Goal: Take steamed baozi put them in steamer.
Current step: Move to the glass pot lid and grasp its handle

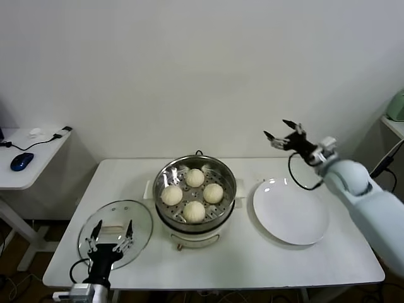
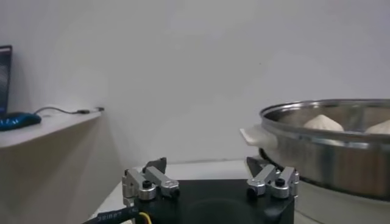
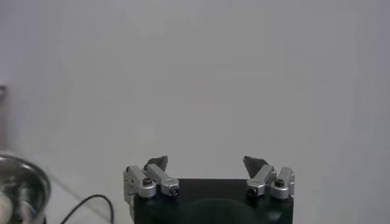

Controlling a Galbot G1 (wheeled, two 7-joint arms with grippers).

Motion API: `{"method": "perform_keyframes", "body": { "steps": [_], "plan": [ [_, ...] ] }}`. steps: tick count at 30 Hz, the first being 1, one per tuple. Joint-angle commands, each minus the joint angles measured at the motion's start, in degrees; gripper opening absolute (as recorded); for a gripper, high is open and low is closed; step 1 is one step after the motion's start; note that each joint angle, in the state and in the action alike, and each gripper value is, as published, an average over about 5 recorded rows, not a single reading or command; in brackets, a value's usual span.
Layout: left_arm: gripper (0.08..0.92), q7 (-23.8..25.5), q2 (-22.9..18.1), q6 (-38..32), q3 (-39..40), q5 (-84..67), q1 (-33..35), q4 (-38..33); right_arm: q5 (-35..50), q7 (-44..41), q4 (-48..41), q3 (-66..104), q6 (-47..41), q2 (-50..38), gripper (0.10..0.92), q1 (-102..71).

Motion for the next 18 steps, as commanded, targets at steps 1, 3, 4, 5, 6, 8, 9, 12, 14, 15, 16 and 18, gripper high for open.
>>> {"method": "perform_keyframes", "body": {
  "steps": [1,3,4,5,6,8,9,12,14,15,16,18],
  "plan": [
    [0.823,0.41,0.53,-1.50,-0.26,2.98,-1.31,0.90,-6.49,2.28,1.01,31.56,12.63,14.89,0.823,-38.71],
    [0.823,-0.08,0.55,-1.89,-0.42,3.94,-1.44,1.49,-7.33,2.13,0.39,30.68,14.62,17.67,0.823,-39.57],
    [0.823,-0.41,0.59,-2.20,-0.48,4.59,-1.46,1.84,-7.64,2.02,0.27,30.12,15.43,18.97,0.823,-39.94],
    [0.823,-0.76,0.63,-2.61,-0.55,5.45,-1.46,2.22,-8.01,1.90,0.23,29.49,16.12,20.19,0.823,-40.26],
    [0.823,-1.08,0.67,-3.15,-0.63,6.46,-1.44,2.60,-8.56,1.74,0.16,28.91,16.83,21.29,0.823,-40.50],
    [0.823,-1.67,0.78,-4.34,-0.79,8.87,-1.30,3.28,-10.09,1.45,-0.17,28.01,18.35,23.40,0.823,-40.71],
    [0.823,-2.11,0.83,-5.15,-0.88,10.48,-1.22,3.61,-11.01,1.44,-0.37,27.68,18.99,24.25,0.823,-40.74],
    [0.823,-6.14,1.07,-7.99,-1.03,18.38,-1.21,5.05,-13.24,1.75,-0.07,26.94,19.40,25.95,0.823,-41.10],
    [0.823,-11.75,1.26,-10.77,-1.35,27.21,-1.79,6.97,-14.32,1.98,1.13,26.50,18.38,26.50,0.823,-41.71],
    [0.823,-14.87,1.41,-12.52,-1.77,33.54,-2.21,8.36,-15.01,2.11,1.80,26.32,17.79,26.77,0.823,-42.03],
    [0.823,-17.65,1.62,-14.10,-2.31,39.73,-2.60,9.75,-15.69,2.25,2.37,26.19,17.24,26.96,0.823,-42.26],
    [0.823,-21.61,2.33,-16.14,-3.68,51.17,-3.01,12.25,-17.35,2.81,3.07,26.04,16.30,27.40,0.823,-42.42]
  ]
}}
